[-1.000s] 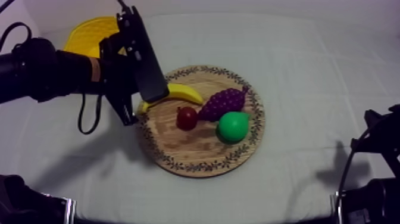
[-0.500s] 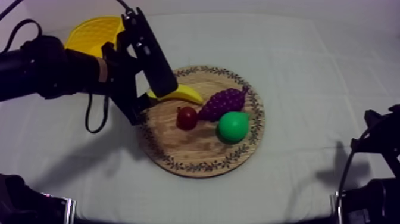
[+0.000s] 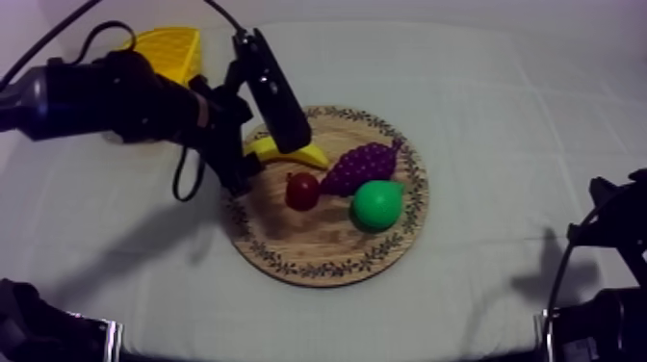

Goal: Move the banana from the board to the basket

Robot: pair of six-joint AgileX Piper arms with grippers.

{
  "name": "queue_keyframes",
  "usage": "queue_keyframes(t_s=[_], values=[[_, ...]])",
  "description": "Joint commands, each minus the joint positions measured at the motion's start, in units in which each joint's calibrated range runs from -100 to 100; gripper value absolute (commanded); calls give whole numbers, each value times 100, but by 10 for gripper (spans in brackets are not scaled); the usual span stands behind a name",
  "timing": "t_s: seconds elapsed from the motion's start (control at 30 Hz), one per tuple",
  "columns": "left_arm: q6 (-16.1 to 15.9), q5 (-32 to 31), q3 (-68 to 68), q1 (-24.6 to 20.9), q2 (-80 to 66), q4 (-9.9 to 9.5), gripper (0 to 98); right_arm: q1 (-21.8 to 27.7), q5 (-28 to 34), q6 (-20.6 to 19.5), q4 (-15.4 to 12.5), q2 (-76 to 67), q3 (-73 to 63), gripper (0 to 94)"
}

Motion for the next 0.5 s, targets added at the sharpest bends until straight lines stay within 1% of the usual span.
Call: queue_keyframes(t_s=[0.0,0.13,0.47], values=[[-24,65,-170,-3,335,7,720,-1,0,1,1,-2,2,3],[-112,184,-530,-59,780,52,716,-1,0,1,1,-2,2,3],[-276,969,-1698,-110,1780,101,698,-1,0,1,1,-2,2,3]])
